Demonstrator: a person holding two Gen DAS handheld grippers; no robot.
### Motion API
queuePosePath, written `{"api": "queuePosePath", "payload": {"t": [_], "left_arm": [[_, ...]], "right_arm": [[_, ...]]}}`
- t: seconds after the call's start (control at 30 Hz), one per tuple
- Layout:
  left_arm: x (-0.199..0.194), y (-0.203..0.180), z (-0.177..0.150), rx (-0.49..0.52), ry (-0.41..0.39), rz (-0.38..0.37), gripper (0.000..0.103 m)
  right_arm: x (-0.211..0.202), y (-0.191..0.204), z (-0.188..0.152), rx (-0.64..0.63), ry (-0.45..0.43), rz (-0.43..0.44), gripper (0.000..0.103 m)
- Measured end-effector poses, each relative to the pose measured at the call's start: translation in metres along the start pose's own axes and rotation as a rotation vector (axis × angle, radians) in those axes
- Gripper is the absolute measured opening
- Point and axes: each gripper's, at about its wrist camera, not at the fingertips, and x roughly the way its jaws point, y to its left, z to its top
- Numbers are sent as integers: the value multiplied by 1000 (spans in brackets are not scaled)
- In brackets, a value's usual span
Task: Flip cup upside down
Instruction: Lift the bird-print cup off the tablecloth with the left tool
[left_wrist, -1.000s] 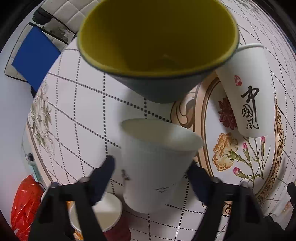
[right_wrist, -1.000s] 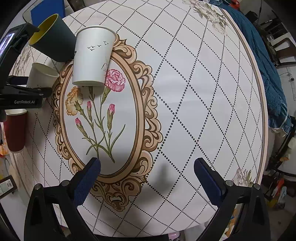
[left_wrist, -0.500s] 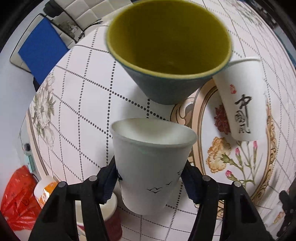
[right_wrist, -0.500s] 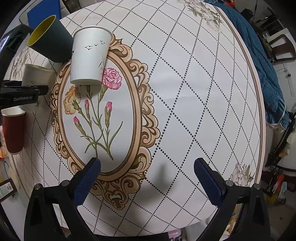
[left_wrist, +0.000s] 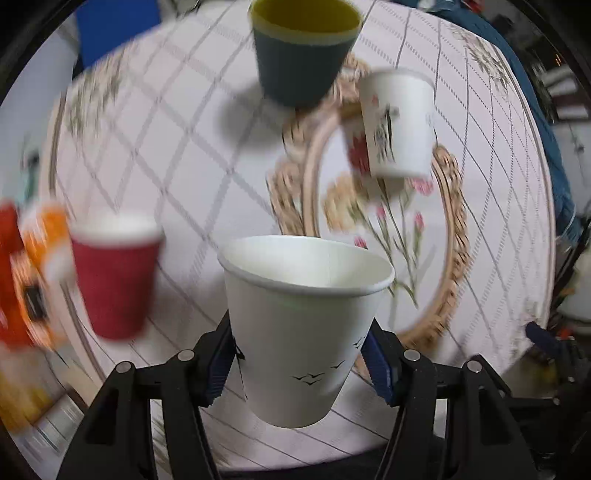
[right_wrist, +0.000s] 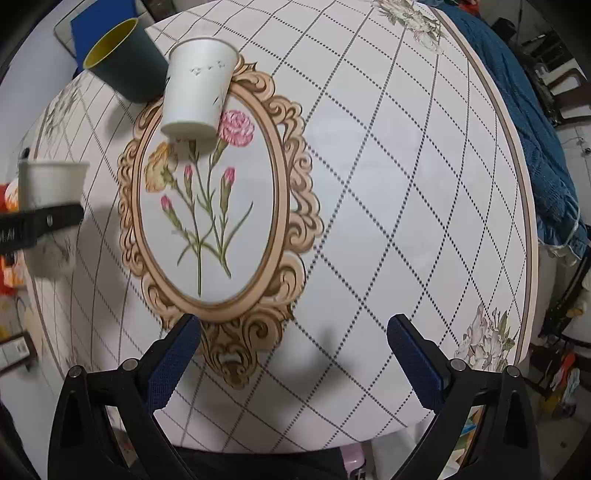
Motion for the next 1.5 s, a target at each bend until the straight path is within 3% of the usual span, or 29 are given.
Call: {"api": "queuePosePath", "payload": {"t": [0.27, 0.43, 0.67, 0.97, 1.03, 1.07, 1.17, 1.5], "left_arm": [[34, -11, -39, -266, 104, -191, 60], [59, -19, -52, -348, 109, -236, 60], [88, -51, -70, -257, 77, -128, 60], [105, -57, -89, -242, 92, -108, 61], [108, -58, -96, -236, 93, -75, 61], [107, -66, -84, -236, 97, -67, 62], [110, -64, -92, -234, 106, -56, 77], [111, -67, -112, -219, 97, -57, 86]], "right_arm": [[6, -27, -25, -64, 24, 5, 102], [17, -46, -31, -79, 43, -4, 102], [26, -60, -35, -84, 61, -19, 102], [31, -65, -29, -60, 69, -30, 102], [28, -68, -18, -53, 69, -30, 102], [28, -68, -18, -52, 68, -31, 102], [27, -67, -14, -52, 69, -32, 102], [27, -66, -7, -47, 67, -37, 102]]}}
